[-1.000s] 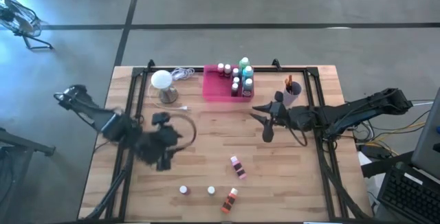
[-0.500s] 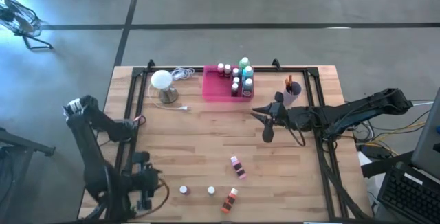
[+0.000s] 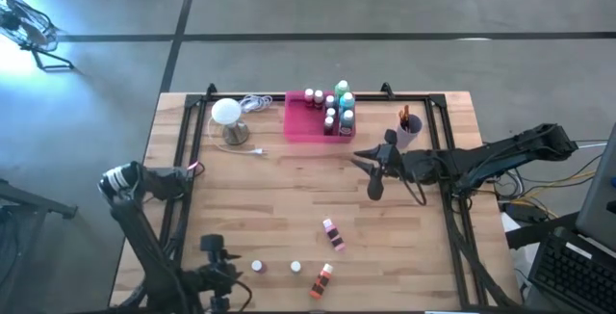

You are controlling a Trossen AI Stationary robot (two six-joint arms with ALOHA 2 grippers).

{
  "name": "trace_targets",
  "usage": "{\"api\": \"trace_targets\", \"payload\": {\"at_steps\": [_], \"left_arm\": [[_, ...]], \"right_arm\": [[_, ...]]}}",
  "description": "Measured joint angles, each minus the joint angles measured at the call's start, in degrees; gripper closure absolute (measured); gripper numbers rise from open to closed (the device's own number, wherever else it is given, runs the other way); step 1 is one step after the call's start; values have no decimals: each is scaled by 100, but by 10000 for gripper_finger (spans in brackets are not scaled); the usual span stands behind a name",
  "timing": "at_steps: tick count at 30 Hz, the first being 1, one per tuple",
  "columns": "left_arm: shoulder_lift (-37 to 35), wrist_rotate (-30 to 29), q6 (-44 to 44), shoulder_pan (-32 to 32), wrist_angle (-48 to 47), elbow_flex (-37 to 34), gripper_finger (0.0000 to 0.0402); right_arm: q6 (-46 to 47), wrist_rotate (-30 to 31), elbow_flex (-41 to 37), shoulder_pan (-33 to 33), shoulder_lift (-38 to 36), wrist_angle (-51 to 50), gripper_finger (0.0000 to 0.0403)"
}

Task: Pick & Place Paint Supplies
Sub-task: Put the pink black paint bottle into the pink bin

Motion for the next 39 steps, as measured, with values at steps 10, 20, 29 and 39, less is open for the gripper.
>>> {"api": "trace_targets", "payload": {"at_steps": [10,20,29,39], "left_arm": [[-85,-70,146,149,964,-431,197],[-190,-57,441,331,1748,-934,197],[-196,-51,924,453,2296,-1100,197],[-198,-51,1159,575,2351,-1115,197]], "right_arm": [[364,2,-288,0,0,7,270],[537,9,-385,0,0,72,247],[535,8,-386,-1,0,168,261],[535,4,-386,-1,0,169,296]]}}
